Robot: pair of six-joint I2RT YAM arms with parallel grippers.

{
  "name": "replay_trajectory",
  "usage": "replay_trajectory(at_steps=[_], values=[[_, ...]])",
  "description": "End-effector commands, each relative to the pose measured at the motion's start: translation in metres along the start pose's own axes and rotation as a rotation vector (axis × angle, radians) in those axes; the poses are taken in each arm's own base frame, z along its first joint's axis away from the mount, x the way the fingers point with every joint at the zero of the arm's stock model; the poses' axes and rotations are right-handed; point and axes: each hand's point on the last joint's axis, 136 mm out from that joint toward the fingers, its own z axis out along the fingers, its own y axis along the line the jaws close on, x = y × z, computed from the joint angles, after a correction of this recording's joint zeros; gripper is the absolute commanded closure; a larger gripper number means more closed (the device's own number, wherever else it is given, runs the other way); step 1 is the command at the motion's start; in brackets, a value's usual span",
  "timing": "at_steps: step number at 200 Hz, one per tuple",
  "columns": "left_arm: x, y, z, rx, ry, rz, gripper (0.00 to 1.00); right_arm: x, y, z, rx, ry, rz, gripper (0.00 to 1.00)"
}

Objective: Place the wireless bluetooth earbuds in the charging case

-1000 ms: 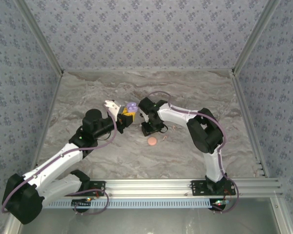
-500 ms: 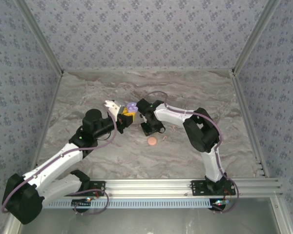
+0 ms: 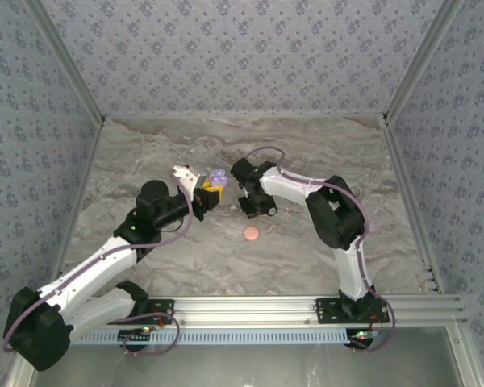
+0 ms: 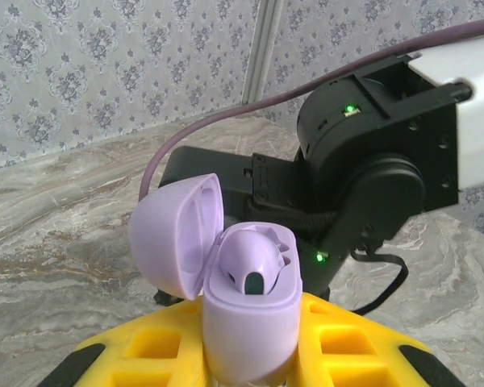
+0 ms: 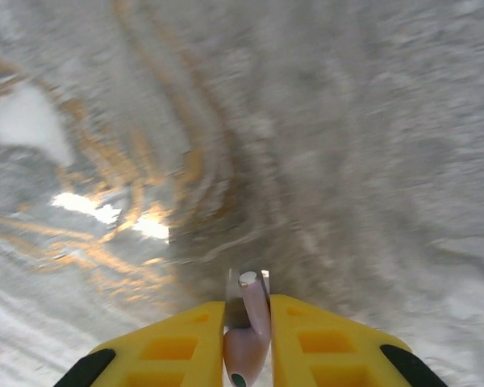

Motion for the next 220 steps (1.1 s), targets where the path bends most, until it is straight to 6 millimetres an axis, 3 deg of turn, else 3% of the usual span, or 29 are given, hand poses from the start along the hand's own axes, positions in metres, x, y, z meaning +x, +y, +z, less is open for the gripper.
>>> replay_trajectory(at_steps=[1,58,94,148,191,220], values=[[-0.013,-0.003,0.0,0.018,-0.045,0.017,0.77,-0.008,-0.027,0.002,0.048,0.005,0.062,0.79],[-0.011,-0.003,0.003,0.021,-0.039,0.012,0.77,-0.02,-0.061,0.008,0.043,0.002,0.133,0.78],[-0.01,-0.002,0.004,0.021,-0.034,0.009,0.77,-0.023,-0.063,0.003,0.025,-0.007,0.132,0.64],[-0.011,-0.003,0.004,0.022,-0.034,0.011,0.77,-0.033,-0.056,-0.025,-0.03,-0.089,0.113,0.6],[-0.011,-0.004,0.004,0.024,-0.035,0.012,0.77,-0.038,-0.067,-0.03,-0.024,-0.111,0.139,0.62],[-0.01,-0.004,0.004,0.025,-0.032,0.011,0.77,-0.038,-0.077,-0.027,0.006,-0.094,0.163,0.71]])
